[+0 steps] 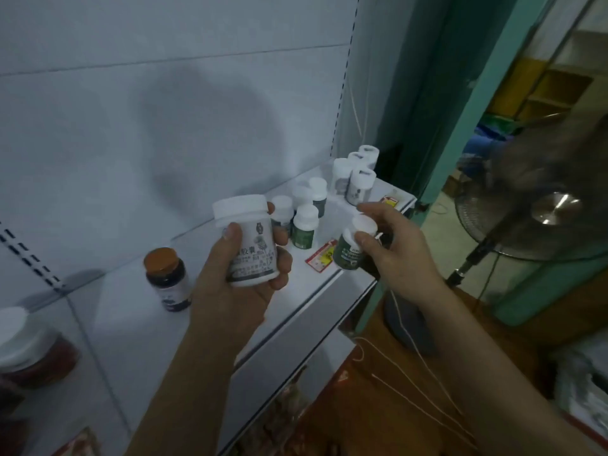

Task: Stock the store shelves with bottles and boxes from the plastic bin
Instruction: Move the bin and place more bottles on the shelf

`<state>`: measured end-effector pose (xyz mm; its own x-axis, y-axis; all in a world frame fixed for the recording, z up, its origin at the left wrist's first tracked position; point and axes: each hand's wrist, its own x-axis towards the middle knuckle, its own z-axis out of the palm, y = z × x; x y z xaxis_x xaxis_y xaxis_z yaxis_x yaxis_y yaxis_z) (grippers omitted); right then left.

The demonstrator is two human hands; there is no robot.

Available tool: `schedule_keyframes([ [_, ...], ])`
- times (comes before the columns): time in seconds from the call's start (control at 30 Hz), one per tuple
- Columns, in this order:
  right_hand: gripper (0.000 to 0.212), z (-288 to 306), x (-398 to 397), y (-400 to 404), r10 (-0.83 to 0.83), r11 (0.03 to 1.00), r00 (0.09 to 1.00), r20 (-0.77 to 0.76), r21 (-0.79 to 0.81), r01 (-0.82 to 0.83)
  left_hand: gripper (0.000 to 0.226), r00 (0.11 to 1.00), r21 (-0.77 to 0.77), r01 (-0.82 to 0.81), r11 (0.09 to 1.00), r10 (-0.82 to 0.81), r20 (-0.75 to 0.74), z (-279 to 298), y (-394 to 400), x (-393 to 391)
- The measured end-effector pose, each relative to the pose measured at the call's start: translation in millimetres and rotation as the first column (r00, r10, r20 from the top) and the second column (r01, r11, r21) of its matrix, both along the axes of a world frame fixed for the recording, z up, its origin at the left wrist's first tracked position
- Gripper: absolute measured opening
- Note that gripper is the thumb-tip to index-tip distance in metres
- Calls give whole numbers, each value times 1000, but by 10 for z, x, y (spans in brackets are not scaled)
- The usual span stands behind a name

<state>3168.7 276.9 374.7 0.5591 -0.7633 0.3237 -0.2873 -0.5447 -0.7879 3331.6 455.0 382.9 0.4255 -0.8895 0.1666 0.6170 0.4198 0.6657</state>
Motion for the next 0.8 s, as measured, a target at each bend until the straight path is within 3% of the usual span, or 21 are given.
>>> schedule_keyframes([
  [0.27,36,-67,565,-1203,320,942,929,-187,-45,-334,71,964,68,-262,963,258,59,-3,-804,-126],
  [0.5,33,-245,846,-1445,506,858,852,-132,-22,-513,66,926,94,-376,922,369,77,-8,-932,-111],
  [0.7,32,-353,927,-1446,547,835,833,-81,-9,-550,68,930,83,-367,927,367,12,7,-1033,-117],
  [0.8,31,-360,926,-1421,550,835,833,-62,-1,-551,55,934,98,-353,930,357,-25,15,-1047,-119],
])
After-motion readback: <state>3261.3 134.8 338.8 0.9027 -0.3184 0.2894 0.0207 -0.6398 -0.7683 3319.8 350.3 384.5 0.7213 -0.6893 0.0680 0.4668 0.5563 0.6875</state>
